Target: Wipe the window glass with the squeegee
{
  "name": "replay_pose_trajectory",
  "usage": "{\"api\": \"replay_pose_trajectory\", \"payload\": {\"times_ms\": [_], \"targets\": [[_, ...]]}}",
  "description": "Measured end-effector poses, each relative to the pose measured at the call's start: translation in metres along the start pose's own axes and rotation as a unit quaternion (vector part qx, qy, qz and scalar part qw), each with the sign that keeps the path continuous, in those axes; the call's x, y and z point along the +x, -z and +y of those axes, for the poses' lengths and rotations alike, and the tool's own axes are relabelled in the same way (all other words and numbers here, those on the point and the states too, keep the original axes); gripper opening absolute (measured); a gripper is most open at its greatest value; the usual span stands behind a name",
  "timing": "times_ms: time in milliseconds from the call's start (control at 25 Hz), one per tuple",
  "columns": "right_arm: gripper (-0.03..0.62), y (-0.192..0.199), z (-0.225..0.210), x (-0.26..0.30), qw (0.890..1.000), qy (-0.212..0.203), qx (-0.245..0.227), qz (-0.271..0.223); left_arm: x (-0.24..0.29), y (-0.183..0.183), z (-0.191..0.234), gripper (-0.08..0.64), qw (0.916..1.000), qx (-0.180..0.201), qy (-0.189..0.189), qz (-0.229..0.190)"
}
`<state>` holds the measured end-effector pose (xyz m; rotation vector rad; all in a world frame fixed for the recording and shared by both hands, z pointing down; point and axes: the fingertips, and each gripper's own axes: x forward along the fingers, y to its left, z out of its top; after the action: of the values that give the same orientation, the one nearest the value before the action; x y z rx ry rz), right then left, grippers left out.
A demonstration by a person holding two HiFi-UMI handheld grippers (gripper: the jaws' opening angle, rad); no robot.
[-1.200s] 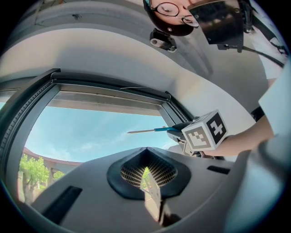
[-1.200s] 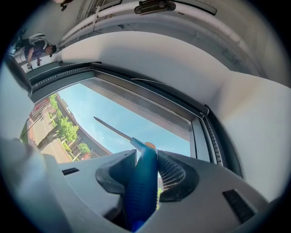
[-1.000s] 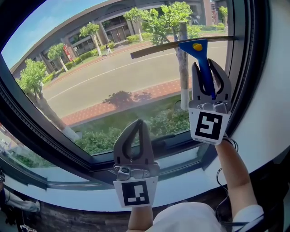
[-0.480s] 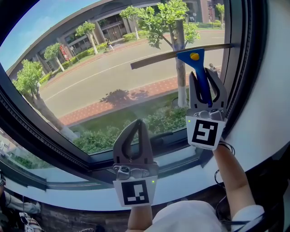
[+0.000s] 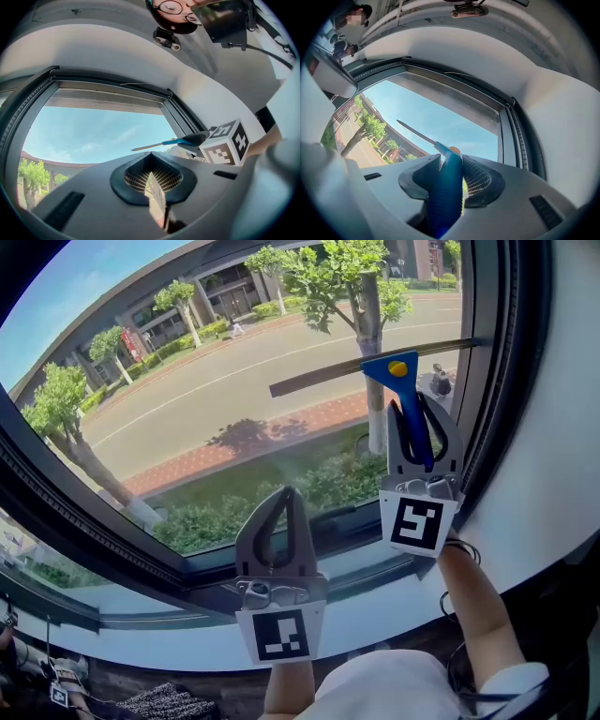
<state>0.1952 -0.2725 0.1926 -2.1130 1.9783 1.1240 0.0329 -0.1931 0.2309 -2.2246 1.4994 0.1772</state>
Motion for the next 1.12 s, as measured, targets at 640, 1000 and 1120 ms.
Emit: {"api": "replay_pose_trajectory", "payload": {"times_ms": [640,1000,1120], "targets": [[0.149,0.032,0.030,-0.024,0.999,-0.016,0.008,0.045,-0.011,0.045,-0.016,0.002,0.9984,-0.004,0.030,0.047],[0.149,0.051,0.042,-0.031,0.997,-0.027,0.014,0.073,-0.007,0.054,-0.010,0.002,0.9980,-0.019,0.023,0.055],[0.149,0.060,0.046,-0.038,0.996,-0.032,0.017,0.085,-0.009,0.056,-0.012,0.002,0.9977,-0.020,0.026,0.059]]}}
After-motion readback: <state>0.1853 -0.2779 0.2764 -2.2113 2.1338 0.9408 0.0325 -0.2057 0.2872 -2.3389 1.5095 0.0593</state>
